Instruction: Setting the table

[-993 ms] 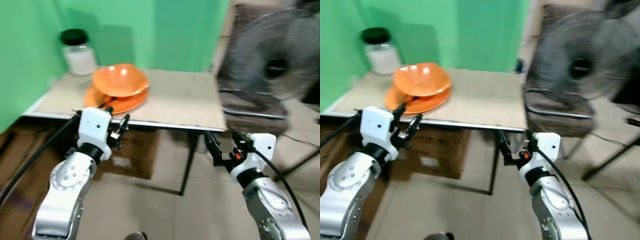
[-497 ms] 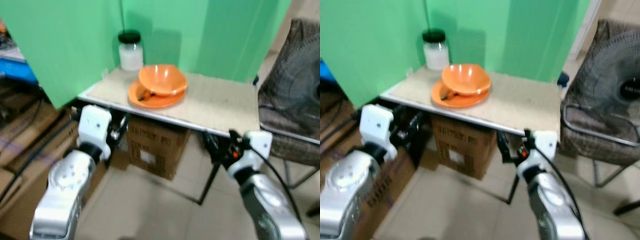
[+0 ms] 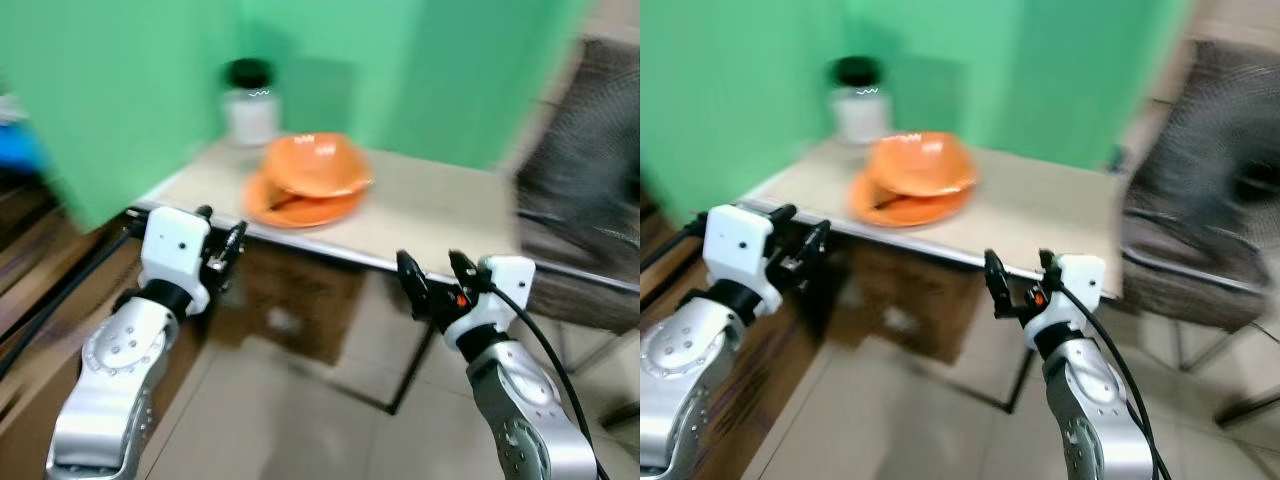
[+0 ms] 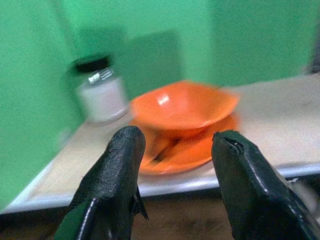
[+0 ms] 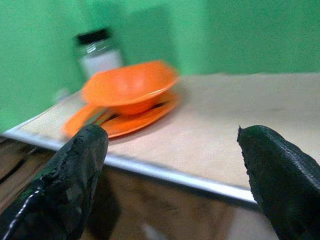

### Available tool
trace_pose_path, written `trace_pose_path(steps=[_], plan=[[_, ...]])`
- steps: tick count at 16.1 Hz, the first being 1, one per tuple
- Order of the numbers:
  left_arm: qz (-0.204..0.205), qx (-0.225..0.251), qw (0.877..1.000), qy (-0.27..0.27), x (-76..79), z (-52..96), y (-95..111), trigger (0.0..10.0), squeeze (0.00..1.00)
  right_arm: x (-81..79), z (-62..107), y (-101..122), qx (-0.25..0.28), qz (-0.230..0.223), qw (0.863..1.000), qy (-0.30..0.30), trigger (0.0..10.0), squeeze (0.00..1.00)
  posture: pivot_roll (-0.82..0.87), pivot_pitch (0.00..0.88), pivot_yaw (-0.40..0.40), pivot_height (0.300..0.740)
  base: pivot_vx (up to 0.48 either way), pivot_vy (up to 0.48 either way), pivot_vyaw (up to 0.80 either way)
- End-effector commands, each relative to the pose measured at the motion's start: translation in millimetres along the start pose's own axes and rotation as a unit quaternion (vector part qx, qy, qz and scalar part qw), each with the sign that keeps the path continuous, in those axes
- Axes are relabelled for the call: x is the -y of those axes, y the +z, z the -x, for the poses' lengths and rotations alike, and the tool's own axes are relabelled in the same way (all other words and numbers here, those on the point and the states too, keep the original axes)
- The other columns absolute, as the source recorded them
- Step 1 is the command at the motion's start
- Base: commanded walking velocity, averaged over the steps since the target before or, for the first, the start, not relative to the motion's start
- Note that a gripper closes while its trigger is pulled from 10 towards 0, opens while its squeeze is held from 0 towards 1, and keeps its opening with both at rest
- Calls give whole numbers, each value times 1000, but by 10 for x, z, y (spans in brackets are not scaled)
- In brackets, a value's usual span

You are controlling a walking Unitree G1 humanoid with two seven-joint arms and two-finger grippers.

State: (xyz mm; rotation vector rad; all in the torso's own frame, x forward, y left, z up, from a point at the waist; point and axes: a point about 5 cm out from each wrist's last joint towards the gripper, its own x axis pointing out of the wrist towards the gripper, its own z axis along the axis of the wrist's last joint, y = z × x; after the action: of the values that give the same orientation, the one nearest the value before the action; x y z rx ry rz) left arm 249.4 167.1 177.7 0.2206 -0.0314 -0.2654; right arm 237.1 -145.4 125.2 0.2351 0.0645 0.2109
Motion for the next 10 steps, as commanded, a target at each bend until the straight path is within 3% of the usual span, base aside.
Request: trace_pose_path(steps=[1, 3, 6, 10], plan=[[7, 0, 1000, -16, 82, -21, 2, 10000, 0, 72, 26, -3, -1, 2, 1000, -15, 10000, 0, 118, 0, -44, 740, 337, 0, 0], [5, 0, 1000, -15, 77, -18, 4, 10000, 0, 59, 8, 7, -1, 17, 1000, -7, 10000, 0, 121, 0, -45, 740, 336, 0, 0], [5, 0, 1000, -15, 78, -19, 7, 10000, 0, 74, -11, 20, 0, 13, 1000, -13, 10000, 0, 119, 0, -45, 740, 339, 0, 717], [1, -2, 1000, -19, 97, -19, 0, 10000, 0, 99, -19, 31, 4, -1, 1000, -18, 10000, 0, 124, 0, -49, 740, 335, 0, 0]])
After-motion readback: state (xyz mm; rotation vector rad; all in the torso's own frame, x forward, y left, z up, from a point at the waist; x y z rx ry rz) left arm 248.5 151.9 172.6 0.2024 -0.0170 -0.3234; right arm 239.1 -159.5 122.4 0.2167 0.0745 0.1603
